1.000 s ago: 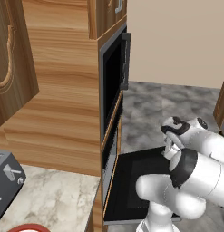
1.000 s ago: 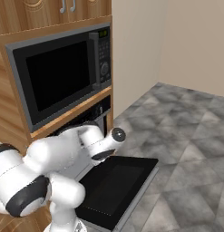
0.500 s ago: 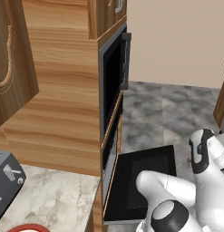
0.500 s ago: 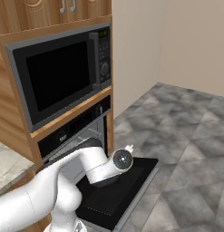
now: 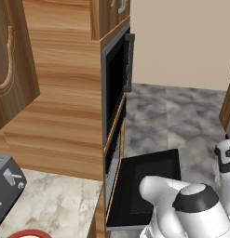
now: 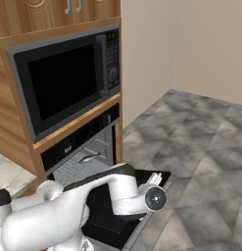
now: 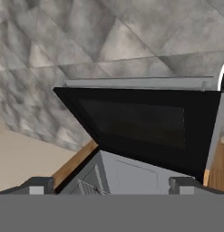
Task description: Place the fish on the rack of the oven, and slide the rack back inside. Close the oven door.
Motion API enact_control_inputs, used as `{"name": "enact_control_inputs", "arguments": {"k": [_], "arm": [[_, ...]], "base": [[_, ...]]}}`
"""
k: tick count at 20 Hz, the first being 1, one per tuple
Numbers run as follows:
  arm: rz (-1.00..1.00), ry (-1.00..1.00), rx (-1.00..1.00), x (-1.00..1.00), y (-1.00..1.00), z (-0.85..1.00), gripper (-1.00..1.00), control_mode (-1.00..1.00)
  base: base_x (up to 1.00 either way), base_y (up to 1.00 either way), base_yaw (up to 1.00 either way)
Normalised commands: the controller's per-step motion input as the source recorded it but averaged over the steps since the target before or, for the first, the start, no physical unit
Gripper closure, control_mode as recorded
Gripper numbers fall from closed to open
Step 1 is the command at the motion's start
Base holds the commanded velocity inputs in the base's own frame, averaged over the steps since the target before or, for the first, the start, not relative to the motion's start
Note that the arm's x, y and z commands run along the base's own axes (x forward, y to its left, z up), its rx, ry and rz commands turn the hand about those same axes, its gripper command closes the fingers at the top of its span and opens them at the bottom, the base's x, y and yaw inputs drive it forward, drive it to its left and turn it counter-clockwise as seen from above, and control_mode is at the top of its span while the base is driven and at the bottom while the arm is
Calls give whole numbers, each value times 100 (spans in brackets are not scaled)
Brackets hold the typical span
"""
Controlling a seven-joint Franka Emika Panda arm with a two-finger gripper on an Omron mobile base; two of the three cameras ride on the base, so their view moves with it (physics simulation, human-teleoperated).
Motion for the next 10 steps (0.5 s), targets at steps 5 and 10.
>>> {"name": "enact_control_inputs", "arguments": {"k": [5, 10], "arm": [[28, 4, 3, -4, -99, -29, -100, -100], [32, 0, 12, 0, -57, -78, -100, -100]], "base": [[0, 0, 0], [0, 0, 0]]}}
